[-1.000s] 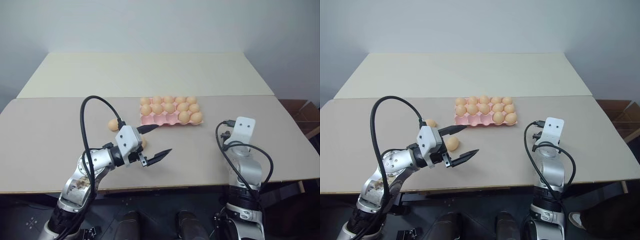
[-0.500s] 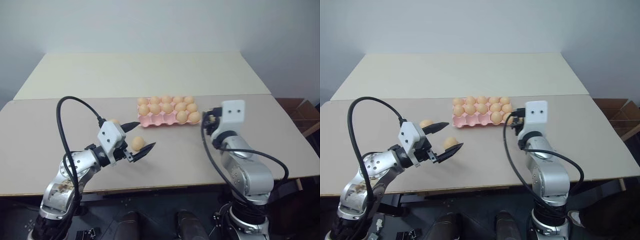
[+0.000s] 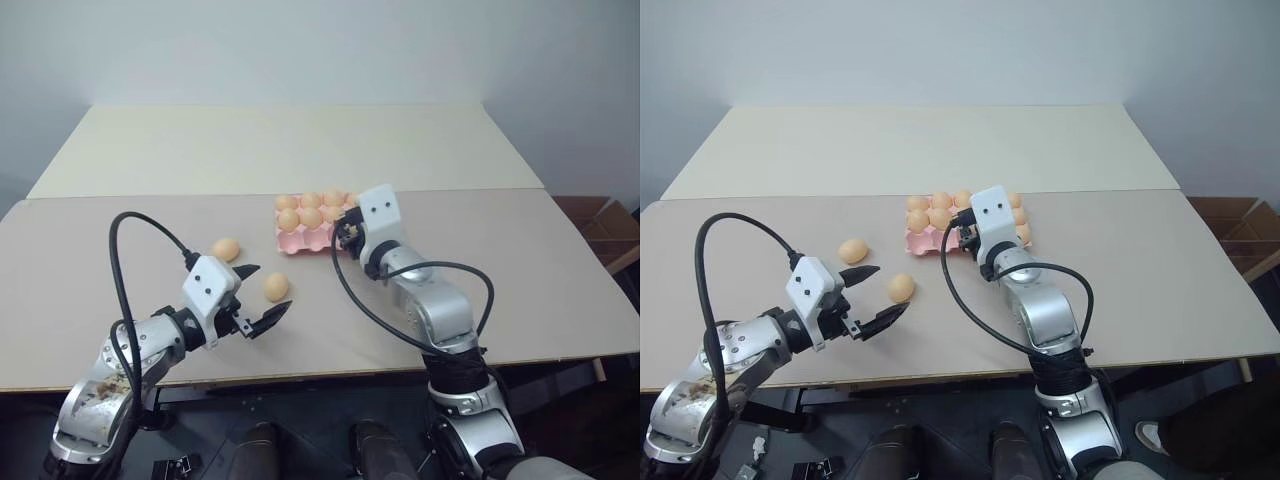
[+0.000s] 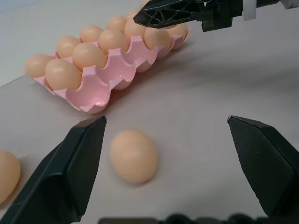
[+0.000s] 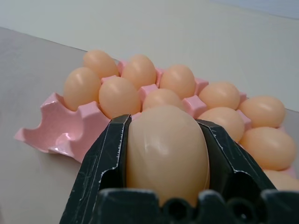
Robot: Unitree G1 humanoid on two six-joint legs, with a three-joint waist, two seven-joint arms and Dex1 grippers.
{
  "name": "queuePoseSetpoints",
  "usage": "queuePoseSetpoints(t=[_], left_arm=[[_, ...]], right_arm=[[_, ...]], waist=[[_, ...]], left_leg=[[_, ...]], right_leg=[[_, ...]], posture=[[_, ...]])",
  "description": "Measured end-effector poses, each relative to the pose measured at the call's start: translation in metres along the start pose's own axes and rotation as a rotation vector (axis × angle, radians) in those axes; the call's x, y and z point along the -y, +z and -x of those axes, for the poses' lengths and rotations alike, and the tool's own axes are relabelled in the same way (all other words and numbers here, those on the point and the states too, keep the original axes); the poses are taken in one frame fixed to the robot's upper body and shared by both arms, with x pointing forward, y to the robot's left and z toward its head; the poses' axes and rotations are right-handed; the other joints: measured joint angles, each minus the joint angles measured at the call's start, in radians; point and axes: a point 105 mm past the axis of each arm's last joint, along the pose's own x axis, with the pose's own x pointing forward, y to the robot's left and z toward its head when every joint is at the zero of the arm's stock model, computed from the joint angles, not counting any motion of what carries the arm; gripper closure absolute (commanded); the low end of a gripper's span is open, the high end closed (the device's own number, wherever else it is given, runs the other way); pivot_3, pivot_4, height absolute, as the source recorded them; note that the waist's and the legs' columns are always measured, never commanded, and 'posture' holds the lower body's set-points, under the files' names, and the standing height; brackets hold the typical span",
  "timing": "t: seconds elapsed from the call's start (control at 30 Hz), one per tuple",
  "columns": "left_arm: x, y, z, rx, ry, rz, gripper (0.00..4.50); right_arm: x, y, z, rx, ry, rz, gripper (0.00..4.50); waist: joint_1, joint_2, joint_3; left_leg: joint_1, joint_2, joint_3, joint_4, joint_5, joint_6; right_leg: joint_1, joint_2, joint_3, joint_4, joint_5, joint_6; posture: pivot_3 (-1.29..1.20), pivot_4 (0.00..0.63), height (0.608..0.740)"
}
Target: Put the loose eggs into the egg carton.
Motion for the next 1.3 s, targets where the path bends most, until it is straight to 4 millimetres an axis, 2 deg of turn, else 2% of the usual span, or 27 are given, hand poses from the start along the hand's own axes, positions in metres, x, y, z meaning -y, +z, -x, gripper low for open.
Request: queuePoseSetpoints(t=[0.23,0.5,0.53,0.57,0.73,0.83,0.93,1.1,1.3], left_arm=[[0.002,0.0,0.002,0.001,0.013,0.005,0.0],[0.002,-0.001,0.002,-0.001,0.017,0.007,0.0],[0.002,-0.001,0.002,-0.001,0.017,0.008,0.0],[0.003,-0.002,0.002,-0.002,0.017,0.008,0.0],[0.003,-0.005,0.004,-0.012,0.026,0.017,0.0],[0.002,-0.006,0.004,-0.01,0.04,0.018,0.0],[0.001,-0.006,0.004,0.009,0.07,0.031,0.0],[-0.007,-0.009,0.009,0.013,0.165,0.046,0.0],[-0.011,-0.012,0.015,0.02,0.267,0.073,0.0]], right_arm=[[-0.005,-0.002,-0.004,0.013,0.034,-0.005,2.7],[-0.009,-0.026,-0.019,-0.051,0.036,-0.006,2.7],[-0.01,-0.026,-0.02,-0.052,0.039,-0.007,1.96],[-0.011,-0.026,-0.02,-0.052,0.042,-0.008,1.76],[-0.014,-0.02,-0.023,-0.023,0.047,-0.008,0.05],[-0.014,-0.018,-0.022,-0.011,0.049,-0.008,0.05],[-0.014,-0.008,-0.009,0.055,0.076,-0.022,0.05],[-0.006,0.005,0.041,0.17,0.186,0.032,0.05],[0.0,-0.016,0.098,0.135,0.322,0.119,0.05]], waist=[[-0.001,0.0,0.0],[-0.002,0.0,0.0],[-0.002,0.0,0.0],[-0.002,0.0,0.0],[-0.002,0.0,0.0],[-0.002,0.0,0.0],[0.002,0.0,0.0],[0.009,0.0,0.0],[0.012,0.0,0.0]], left_leg=[[0.0,0.0,0.0,0.0,0.0,0.0],[0.0,0.0,0.0,0.0,0.0,0.0],[0.0,0.0,0.0,0.0,0.0,0.0],[0.0,0.0,0.0,0.0,0.0,0.0],[0.0,0.0,0.0,0.0,0.0,0.0],[0.0,0.0,0.0,0.0,0.0,0.0],[0.0,0.0,0.0,-0.001,0.0,0.0],[0.0,-0.001,0.0,-0.001,0.0,0.0],[0.002,0.0,0.001,-0.001,0.0,0.0]], right_leg=[[0.0,0.0,0.0,0.0,0.0,0.0],[0.0,0.0,0.0,0.0,0.0,0.0],[0.0,0.0,0.0,0.0,0.0,0.0],[0.0,0.0,0.0,0.0,0.0,0.0],[0.0,0.0,0.0,0.0,0.0,0.0],[0.0,0.0,0.0,0.0,0.0,0.0],[0.0,0.0,0.0,0.0,0.0,0.0],[0.001,-0.002,0.0,-0.001,0.0,0.0],[0.001,-0.001,0.0,-0.001,0.0,0.0]], posture=[[0.0,0.15,0.74],[0.0,0.15,0.74],[0.0,0.15,0.74],[0.0,0.15,0.74],[0.0,0.15,0.74],[0.0,0.15,0.74],[0.0,0.15,0.74],[0.0,0.15,0.74],[0.0,0.15,0.74]])
